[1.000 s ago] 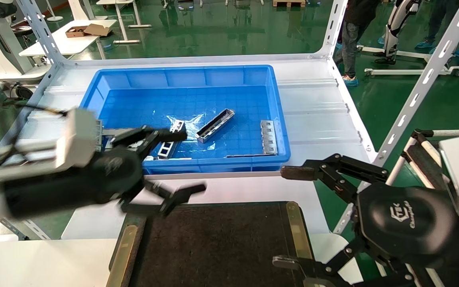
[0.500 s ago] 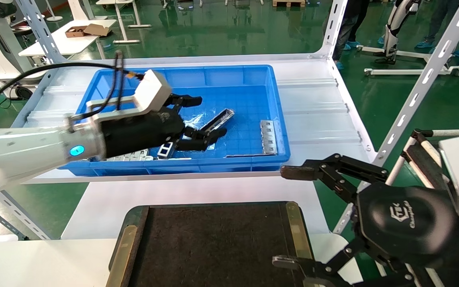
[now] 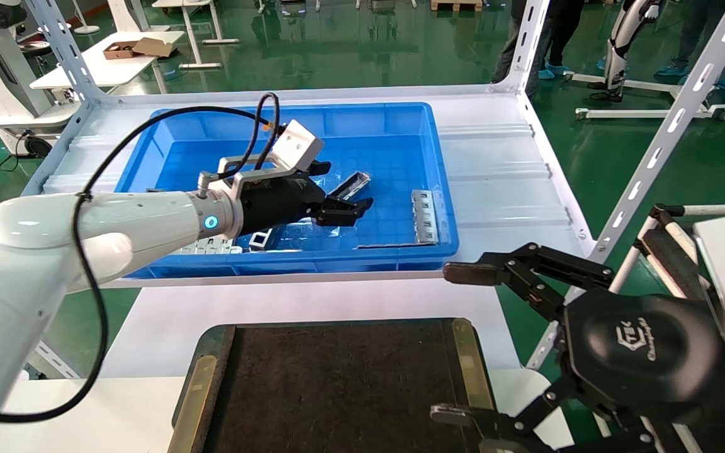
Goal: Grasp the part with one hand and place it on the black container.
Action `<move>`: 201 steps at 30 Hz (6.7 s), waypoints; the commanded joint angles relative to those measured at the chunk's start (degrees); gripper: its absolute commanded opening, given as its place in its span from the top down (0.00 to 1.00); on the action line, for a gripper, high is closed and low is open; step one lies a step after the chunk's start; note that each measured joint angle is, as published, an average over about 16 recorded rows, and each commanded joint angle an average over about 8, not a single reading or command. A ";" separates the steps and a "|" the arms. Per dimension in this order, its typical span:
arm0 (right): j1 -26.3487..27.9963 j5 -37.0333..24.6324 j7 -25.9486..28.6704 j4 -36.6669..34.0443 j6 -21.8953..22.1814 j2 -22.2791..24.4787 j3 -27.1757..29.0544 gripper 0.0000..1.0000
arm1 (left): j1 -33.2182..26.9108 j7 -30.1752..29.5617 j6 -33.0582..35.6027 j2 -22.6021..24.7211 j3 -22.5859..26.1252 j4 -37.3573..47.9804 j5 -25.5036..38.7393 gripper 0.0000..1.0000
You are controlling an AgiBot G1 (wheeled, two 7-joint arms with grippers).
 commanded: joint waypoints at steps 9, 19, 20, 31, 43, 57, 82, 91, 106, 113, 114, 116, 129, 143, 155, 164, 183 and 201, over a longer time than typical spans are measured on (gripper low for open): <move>0.00 0.01 0.00 0.00 0.00 0.00 -0.01 1.00 | -0.07 2.16 -5.30 2.19 1.43 4.09 -1.07 1.00; 0.00 0.01 -0.01 0.00 0.01 0.01 -0.02 1.00 | 0.93 0.22 -7.80 2.23 4.44 3.62 -2.49 1.00; 0.00 0.01 -0.01 0.00 0.01 0.01 -0.02 1.00 | 0.97 -0.01 -7.96 2.23 4.75 3.59 -2.64 1.00; 0.01 0.02 -0.01 0.00 0.01 0.01 -0.03 1.00 | 1.24 -1.71 -8.88 2.04 7.78 3.45 -4.28 1.00; 0.01 0.02 -0.02 0.00 0.01 0.01 -0.04 1.00 | 0.71 -1.42 -7.13 1.48 8.37 3.58 -7.93 1.00; 0.01 0.03 -0.02 0.00 0.02 0.02 -0.05 1.00 | -1.24 5.55 17.20 -5.95 4.10 0.26 -16.22 1.00; 0.02 0.05 -0.03 0.00 0.03 0.03 -0.07 1.00 | 28.56 -12.08 26.76 -24.32 5.12 -37.72 -19.96 1.00; 0.02 0.05 -0.04 0.00 0.03 0.03 -0.08 1.00 | 41.79 -24.53 3.98 -25.11 6.98 -46.88 -14.99 1.00; 0.02 0.06 -0.04 0.00 0.03 0.03 -0.09 1.00 | 45.98 -45.44 -26.11 -16.76 12.07 -45.19 -6.69 1.00; 0.02 0.06 -0.05 0.00 0.04 0.04 -0.09 1.00 | 45.10 -50.88 -33.83 -12.33 13.82 -40.03 -5.33 1.00; 0.02 0.06 -0.05 0.00 0.04 0.04 -0.09 1.00 | 44.94 -51.54 -34.57 -11.84 14.10 -39.33 -5.22 1.00; 0.03 0.06 -0.05 0.00 0.04 0.04 -0.10 1.00 | 44.64 -52.56 -35.82 -11.02 14.72 -38.20 -4.87 1.00; 0.03 0.07 -0.05 0.00 0.04 0.04 -0.11 1.00 | 43.47 -56.95 -41.63 -7.09 18.34 -33.90 -3.43 1.00; 0.03 0.08 -0.06 0.00 0.05 0.04 -0.12 0.70 | 42.61 -60.41 -45.28 -4.23 21.84 -30.72 -3.76 0.69; 0.03 0.08 -0.06 0.00 0.05 0.05 -0.13 0.00 | 42.15 -62.11 -47.49 -3.53 24.79 -29.31 -4.68 0.00; 0.04 0.09 -0.07 0.00 0.05 0.05 -0.13 0.00 | 41.56 -62.51 -48.88 -3.91 26.90 -30.39 -5.43 0.00; 0.04 0.10 -0.07 0.00 0.06 0.06 -0.15 0.00 | 41.48 -56.85 -45.23 -16.52 30.37 -48.76 -0.62 0.00; 0.04 0.11 -0.08 0.00 0.06 0.06 -0.16 0.00 | 39.05 -40.99 -23.26 -34.24 24.39 -61.77 -4.22 0.00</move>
